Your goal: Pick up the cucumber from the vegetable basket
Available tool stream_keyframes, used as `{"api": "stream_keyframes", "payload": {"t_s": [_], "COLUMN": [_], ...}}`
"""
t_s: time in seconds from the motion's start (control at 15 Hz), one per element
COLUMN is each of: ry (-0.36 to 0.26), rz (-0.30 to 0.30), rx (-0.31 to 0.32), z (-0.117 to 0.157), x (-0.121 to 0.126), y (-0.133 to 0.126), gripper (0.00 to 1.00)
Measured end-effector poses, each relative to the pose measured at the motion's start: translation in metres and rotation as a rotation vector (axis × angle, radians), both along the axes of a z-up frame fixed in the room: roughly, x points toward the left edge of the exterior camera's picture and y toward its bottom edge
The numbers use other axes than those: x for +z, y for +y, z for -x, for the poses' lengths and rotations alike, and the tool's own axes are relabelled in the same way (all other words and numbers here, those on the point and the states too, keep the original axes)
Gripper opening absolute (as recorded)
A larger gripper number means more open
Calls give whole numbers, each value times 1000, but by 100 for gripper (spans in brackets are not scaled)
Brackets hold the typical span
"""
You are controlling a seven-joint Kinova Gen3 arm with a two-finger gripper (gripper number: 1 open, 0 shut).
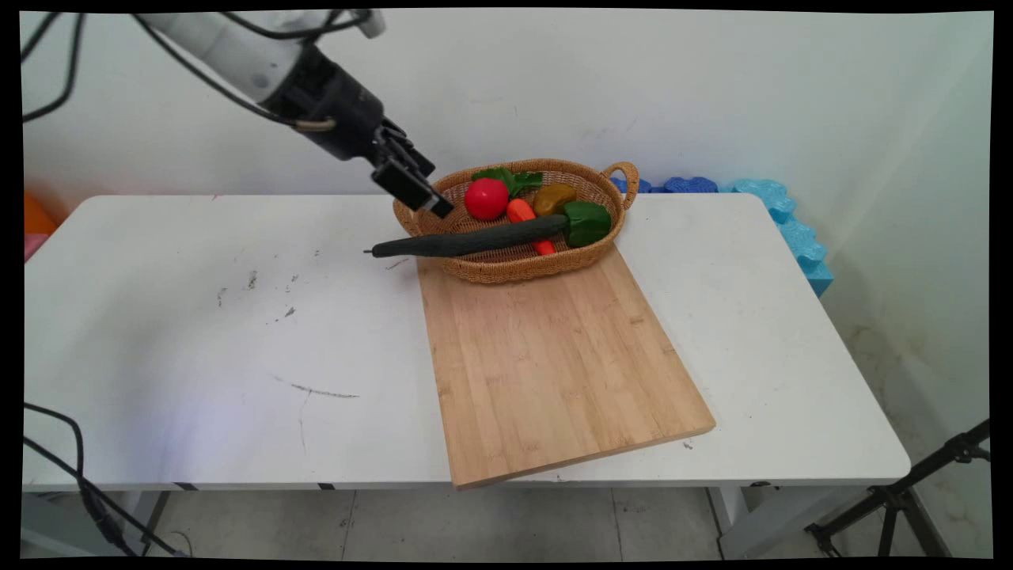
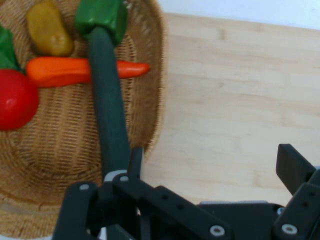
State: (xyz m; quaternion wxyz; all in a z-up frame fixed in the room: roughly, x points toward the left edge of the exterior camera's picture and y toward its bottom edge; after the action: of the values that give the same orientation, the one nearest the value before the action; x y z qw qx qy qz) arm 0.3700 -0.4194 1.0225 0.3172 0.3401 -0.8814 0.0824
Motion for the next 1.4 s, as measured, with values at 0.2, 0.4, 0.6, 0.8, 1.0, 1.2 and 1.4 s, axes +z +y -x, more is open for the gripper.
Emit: {"api": "stream_keyframes", "payload": {"t_s": [0.2, 0.4, 0.6, 0.8, 1.0, 1.2, 1.4], "ry": [-18, -38, -68, -88, -109, -124, -135], "rz": [-22, -42, -53, -60, -72, -85, -97], "rx": [47, 90, 134, 157, 174, 184, 193], "z": [10, 22, 33, 40, 47, 55, 62], "x": [-11, -25, -41, -54, -69, -87, -102], "y": [-18, -39, -64, -80, -96, -110, -121], "gripper": [100, 100, 100, 100, 100, 100, 100]}}
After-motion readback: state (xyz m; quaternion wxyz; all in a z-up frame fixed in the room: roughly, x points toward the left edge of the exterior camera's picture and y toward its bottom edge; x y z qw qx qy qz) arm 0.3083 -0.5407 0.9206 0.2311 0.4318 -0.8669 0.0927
